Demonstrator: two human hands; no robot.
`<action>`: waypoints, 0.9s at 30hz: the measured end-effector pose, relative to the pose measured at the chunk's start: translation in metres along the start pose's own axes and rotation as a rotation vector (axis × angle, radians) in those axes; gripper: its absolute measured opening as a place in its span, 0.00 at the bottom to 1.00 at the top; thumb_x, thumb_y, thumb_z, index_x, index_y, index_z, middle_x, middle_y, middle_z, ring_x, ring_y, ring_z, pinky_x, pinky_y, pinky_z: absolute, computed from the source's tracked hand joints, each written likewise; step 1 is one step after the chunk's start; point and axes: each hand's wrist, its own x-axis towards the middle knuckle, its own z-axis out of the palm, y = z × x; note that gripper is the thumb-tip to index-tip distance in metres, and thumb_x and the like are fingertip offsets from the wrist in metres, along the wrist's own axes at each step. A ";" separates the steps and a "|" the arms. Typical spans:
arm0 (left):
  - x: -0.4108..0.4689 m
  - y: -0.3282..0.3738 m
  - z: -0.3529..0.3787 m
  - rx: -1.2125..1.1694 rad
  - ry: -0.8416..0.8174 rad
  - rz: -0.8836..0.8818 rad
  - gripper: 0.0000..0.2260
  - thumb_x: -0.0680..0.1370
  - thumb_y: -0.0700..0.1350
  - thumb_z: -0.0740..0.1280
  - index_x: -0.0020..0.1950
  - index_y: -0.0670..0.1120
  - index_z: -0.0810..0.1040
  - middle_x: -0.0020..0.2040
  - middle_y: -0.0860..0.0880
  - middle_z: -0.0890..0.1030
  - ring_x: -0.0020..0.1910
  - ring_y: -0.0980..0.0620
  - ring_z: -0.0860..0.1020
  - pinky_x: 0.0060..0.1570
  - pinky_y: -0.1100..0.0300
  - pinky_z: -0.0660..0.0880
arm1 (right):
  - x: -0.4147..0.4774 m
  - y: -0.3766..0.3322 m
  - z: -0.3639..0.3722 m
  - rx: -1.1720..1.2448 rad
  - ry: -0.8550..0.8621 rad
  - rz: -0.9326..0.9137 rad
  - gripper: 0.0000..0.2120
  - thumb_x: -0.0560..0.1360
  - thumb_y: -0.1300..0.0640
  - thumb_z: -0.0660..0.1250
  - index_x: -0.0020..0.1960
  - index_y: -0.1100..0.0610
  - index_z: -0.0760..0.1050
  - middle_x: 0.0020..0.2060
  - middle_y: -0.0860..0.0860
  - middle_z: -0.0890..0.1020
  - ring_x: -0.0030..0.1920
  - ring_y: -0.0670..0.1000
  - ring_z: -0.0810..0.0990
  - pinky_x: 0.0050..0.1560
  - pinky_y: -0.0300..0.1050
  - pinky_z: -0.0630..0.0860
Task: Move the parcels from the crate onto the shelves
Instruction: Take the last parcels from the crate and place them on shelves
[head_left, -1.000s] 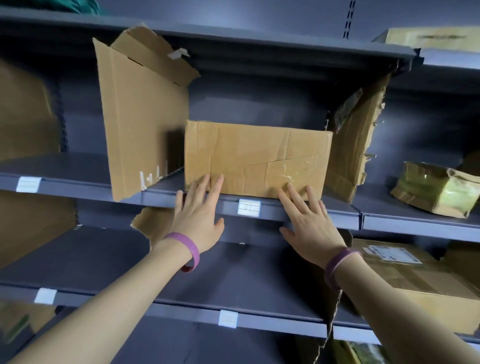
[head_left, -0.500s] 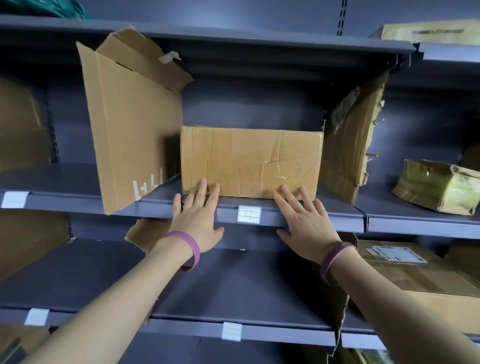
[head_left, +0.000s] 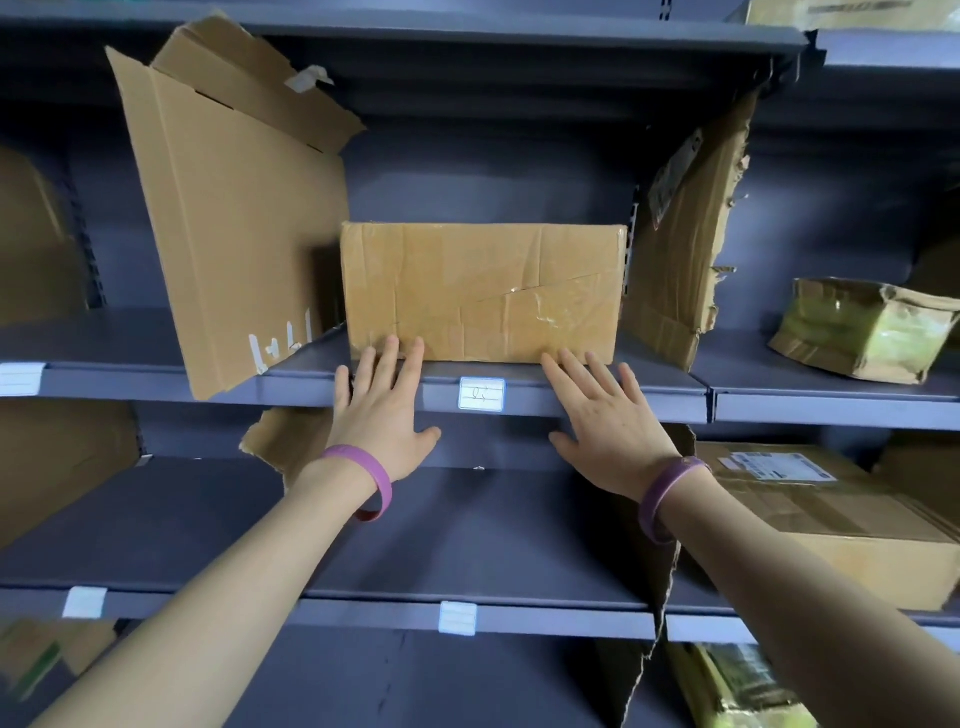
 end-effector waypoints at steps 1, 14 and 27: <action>-0.001 0.002 -0.002 -0.009 -0.016 -0.013 0.42 0.75 0.58 0.65 0.76 0.54 0.37 0.78 0.50 0.40 0.77 0.47 0.42 0.73 0.46 0.39 | -0.001 0.002 -0.001 0.001 -0.012 -0.004 0.37 0.78 0.50 0.60 0.79 0.52 0.41 0.79 0.50 0.47 0.78 0.57 0.46 0.76 0.57 0.46; 0.018 -0.001 -0.013 0.050 -0.139 -0.086 0.45 0.72 0.60 0.67 0.77 0.52 0.39 0.79 0.49 0.46 0.77 0.48 0.50 0.73 0.44 0.43 | 0.014 0.009 -0.006 -0.022 -0.045 0.001 0.41 0.75 0.46 0.65 0.78 0.52 0.44 0.76 0.53 0.52 0.76 0.56 0.52 0.74 0.61 0.54; -0.037 0.044 -0.006 -0.344 0.087 0.144 0.40 0.74 0.54 0.66 0.78 0.53 0.44 0.79 0.52 0.47 0.77 0.51 0.45 0.73 0.48 0.41 | -0.042 -0.008 -0.002 0.137 0.113 0.057 0.38 0.75 0.54 0.66 0.79 0.53 0.49 0.79 0.52 0.52 0.78 0.57 0.48 0.75 0.60 0.48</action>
